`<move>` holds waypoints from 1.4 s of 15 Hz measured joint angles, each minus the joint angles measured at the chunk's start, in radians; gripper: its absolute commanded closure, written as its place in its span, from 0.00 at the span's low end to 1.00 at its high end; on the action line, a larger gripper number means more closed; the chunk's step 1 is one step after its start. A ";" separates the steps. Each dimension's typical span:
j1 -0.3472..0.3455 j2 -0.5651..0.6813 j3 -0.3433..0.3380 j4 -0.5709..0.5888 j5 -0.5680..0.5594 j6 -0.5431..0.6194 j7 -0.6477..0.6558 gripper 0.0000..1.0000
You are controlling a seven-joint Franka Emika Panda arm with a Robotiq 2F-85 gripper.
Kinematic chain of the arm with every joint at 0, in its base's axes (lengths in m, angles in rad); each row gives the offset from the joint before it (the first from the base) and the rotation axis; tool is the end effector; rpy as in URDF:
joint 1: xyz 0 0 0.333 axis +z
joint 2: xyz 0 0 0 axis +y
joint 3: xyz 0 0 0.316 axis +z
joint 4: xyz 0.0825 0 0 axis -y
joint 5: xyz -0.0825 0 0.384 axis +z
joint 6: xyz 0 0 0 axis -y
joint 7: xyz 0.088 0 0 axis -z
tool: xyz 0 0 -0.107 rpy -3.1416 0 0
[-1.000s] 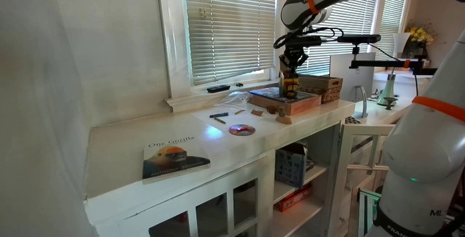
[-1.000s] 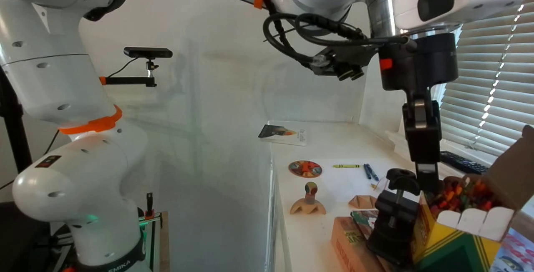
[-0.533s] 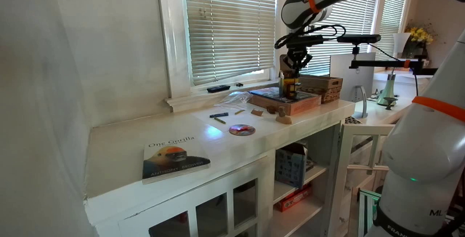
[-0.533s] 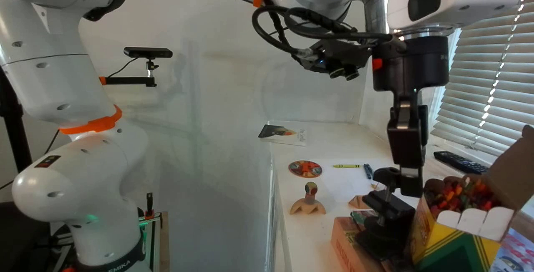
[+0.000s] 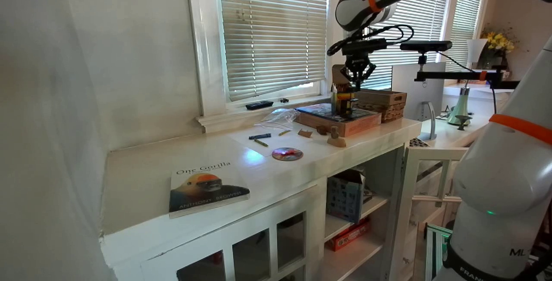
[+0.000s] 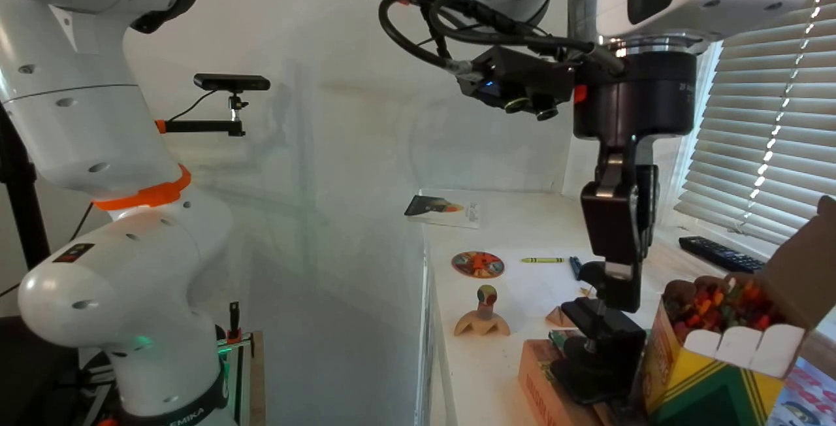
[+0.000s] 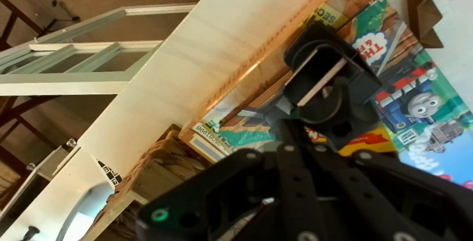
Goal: Rotate the object clockwise
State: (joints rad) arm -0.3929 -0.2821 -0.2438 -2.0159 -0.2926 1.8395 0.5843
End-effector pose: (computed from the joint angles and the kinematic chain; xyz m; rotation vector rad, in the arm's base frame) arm 0.3693 -0.3167 0.5789 2.4479 -1.5880 0.1382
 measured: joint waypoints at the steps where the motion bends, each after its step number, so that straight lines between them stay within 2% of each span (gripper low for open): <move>1: -0.001 -0.001 -0.001 0.001 0.000 -0.007 0.003 1.00; 21: 0.002 -0.027 -0.001 -0.006 0.005 -0.003 0.003 1.00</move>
State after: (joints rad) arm -0.3906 -0.3089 -0.2449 -2.0223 -0.2877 1.8366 0.5872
